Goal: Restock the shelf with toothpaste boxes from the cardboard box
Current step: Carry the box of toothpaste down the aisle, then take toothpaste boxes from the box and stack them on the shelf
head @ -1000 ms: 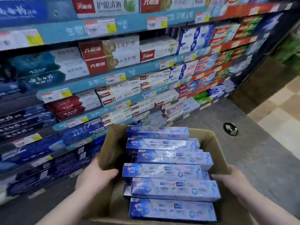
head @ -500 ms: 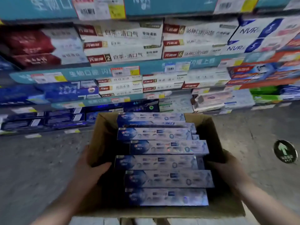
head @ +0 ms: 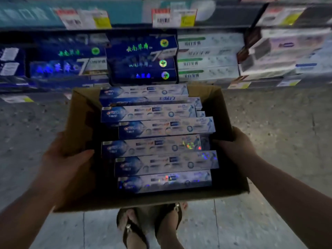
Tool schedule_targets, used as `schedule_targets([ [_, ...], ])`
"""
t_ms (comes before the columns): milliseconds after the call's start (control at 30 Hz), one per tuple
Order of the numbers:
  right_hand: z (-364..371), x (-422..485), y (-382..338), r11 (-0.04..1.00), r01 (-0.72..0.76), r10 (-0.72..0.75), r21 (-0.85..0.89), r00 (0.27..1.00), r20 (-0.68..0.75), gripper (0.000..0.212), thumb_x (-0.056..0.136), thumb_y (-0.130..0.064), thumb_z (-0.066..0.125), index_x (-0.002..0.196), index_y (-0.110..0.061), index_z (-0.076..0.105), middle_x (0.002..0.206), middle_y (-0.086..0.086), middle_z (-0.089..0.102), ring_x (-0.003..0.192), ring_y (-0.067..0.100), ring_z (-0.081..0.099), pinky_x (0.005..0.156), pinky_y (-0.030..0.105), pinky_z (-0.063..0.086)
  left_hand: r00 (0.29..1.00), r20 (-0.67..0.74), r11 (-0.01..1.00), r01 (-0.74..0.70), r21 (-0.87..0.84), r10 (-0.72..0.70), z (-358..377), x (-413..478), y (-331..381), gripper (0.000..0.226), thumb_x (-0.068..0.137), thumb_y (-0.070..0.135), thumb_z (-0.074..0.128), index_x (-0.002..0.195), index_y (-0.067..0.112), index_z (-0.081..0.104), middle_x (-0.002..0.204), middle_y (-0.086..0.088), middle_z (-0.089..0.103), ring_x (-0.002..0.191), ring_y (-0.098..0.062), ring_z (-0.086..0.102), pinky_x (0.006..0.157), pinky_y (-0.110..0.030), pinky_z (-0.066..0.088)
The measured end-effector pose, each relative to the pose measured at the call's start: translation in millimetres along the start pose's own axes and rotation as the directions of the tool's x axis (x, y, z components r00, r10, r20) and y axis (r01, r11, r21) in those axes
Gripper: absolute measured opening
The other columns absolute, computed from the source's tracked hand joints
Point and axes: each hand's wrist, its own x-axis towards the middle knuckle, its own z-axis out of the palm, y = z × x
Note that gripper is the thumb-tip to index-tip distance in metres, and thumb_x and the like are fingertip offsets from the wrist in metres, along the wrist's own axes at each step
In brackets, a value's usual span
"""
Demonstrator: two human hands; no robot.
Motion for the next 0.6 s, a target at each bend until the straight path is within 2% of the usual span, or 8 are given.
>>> schedule_targets([
  [67,19.9,22.5,13.5,1.0,-0.013,0.013,0.018,1.0,0.007,0.041,0.072,-0.021,0.073,0.111,-0.022,0.06,0.089,0.001,0.062,0.081,0.018,0.059,0.071,0.025,0.042,1.0,-0.003,0.999,0.01,-0.039,-0.01,17.8,15.2,-4.2,0.08,0.053,0.053,0.083,0.122,0.056,0.042,0.113,0.014,0.065,0.096,-0.009,0.066,0.071,-0.039,0.056],
  [200,55.0,60.7,42.5,0.999,-0.021,0.02,0.038,1.0,0.014,0.046,0.069,-0.019,0.074,0.113,-0.019,0.06,0.094,0.003,0.064,0.085,0.019,0.06,0.074,0.027,0.044,0.999,-0.037,0.996,0.023,-0.086,-0.027,49.3,39.2,-15.1,0.079,0.051,0.053,0.082,0.12,0.056,0.043,0.112,0.009,0.065,0.098,-0.015,0.065,0.078,-0.046,0.054],
  [233,62.5,69.4,49.8,0.998,-0.021,0.021,0.051,1.0,0.016,0.047,0.068,-0.018,0.074,0.114,-0.018,0.06,0.095,0.004,0.065,0.085,0.02,0.062,0.074,0.028,0.045,0.999,-0.036,0.993,0.019,-0.113,-0.023,57.5,40.0,-13.1,0.073,0.055,0.048,0.081,0.117,0.056,0.045,0.11,0.009,0.065,0.099,-0.016,0.064,0.08,-0.048,0.053],
  [300,75.2,85.9,61.7,0.995,-0.044,0.042,0.092,0.999,0.024,0.048,0.068,-0.014,0.075,0.113,-0.017,0.06,0.098,0.007,0.067,0.083,0.022,0.063,0.074,0.031,0.05,0.999,-0.038,0.992,0.002,-0.127,-0.007,74.0,41.7,-9.9,0.047,0.066,0.03,0.078,0.099,0.054,0.054,0.099,0.009,0.065,0.097,-0.02,0.063,0.084,-0.05,0.052],
  [367,85.4,99.0,70.6,0.992,-0.066,0.063,0.104,0.997,0.036,0.046,0.068,-0.012,0.075,0.11,-0.018,0.06,0.098,0.008,0.067,0.082,0.024,0.064,0.078,0.035,0.053,0.999,-0.038,0.989,0.002,-0.149,-0.008,88.6,46.6,-14.5,0.041,0.074,0.016,0.072,0.089,0.049,0.056,0.091,0.009,0.063,0.094,-0.025,0.063,0.084,-0.052,0.052],
  [500,102.2,117.3,85.6,0.99,-0.072,0.067,0.12,0.997,0.05,0.046,0.065,-0.01,0.075,0.104,-0.028,0.059,0.097,0.005,0.066,0.092,0.028,0.065,0.087,0.046,0.053,0.999,-0.034,0.982,0.022,-0.186,-0.029,108.0,53.5,-28.4,0.052,0.075,0.016,0.071,0.117,0.038,0.051,0.103,0.0,0.066,0.091,-0.027,0.065,0.082,-0.052,0.053],
  [600,111.9,122.5,94.6,0.984,-0.078,0.067,0.158,0.995,0.069,0.051,0.067,-0.007,0.074,0.112,-0.025,0.058,0.099,0.003,0.064,0.096,0.027,0.063,0.089,0.044,0.052,0.997,-0.063,0.986,0.032,-0.163,-0.043,116.8,65.2,-37.6,0.054,0.072,0.017,0.073,0.117,0.036,0.051,0.108,-0.003,0.067,0.093,-0.028,0.066,0.083,-0.053,0.052],
])
